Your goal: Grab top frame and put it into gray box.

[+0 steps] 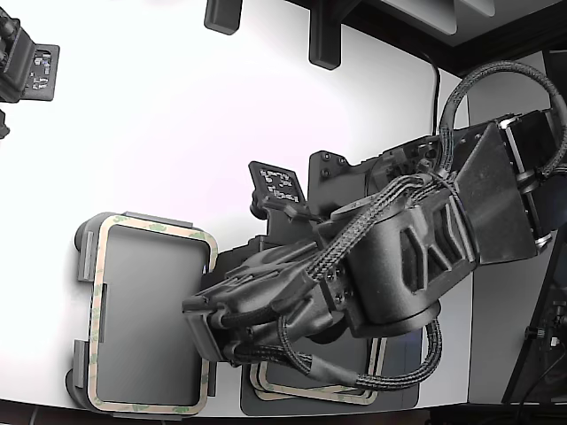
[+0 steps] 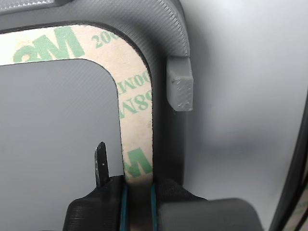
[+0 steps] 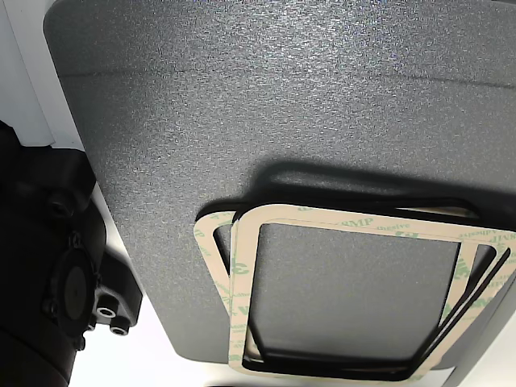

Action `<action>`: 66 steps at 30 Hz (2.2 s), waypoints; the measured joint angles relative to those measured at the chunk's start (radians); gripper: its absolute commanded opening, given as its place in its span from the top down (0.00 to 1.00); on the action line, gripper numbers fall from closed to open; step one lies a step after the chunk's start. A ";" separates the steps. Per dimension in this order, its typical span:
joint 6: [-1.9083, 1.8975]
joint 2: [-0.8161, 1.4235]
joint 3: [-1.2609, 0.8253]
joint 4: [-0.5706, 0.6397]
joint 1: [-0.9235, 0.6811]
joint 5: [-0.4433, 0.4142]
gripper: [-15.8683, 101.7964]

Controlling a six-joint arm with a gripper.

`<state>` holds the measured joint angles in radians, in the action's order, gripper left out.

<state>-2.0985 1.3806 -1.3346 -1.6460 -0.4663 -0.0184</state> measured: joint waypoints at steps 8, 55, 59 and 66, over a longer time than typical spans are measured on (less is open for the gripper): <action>0.026 0.000 -0.003 0.000 0.012 0.026 0.97; 0.034 -0.044 -0.002 0.000 0.034 0.043 0.97; 0.032 -0.048 0.002 0.000 0.034 0.041 0.97; 0.035 -0.051 0.008 0.000 0.034 0.043 0.97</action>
<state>-2.0632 1.3300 -1.3269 -1.6460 -0.4326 0.0245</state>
